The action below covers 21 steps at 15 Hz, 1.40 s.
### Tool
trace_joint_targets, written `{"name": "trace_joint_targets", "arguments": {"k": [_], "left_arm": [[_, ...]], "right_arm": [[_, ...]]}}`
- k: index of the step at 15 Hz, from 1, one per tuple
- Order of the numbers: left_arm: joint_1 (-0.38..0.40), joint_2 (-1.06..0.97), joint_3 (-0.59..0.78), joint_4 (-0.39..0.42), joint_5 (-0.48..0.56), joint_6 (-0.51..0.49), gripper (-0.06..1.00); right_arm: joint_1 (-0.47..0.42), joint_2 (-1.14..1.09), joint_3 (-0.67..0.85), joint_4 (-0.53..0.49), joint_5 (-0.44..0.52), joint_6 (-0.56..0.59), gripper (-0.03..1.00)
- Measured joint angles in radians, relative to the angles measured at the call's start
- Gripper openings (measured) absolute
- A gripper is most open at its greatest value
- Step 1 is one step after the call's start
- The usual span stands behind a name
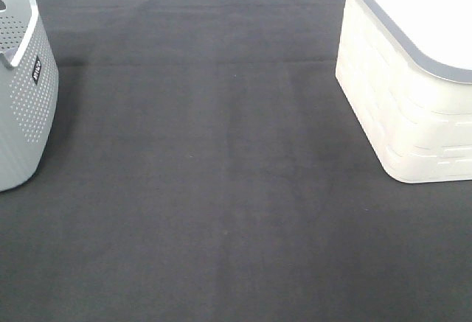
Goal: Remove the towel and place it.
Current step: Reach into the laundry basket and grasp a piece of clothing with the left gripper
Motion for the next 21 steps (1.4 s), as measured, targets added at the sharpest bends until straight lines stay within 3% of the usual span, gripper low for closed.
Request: {"name": "trace_joint_targets", "arguments": {"k": [21], "left_arm": [[0.000,0.000,0.000,0.001,0.000,0.010,0.81]], "right_arm": [[0.000,0.000,0.000,0.000,0.000,0.016,0.70]]}}
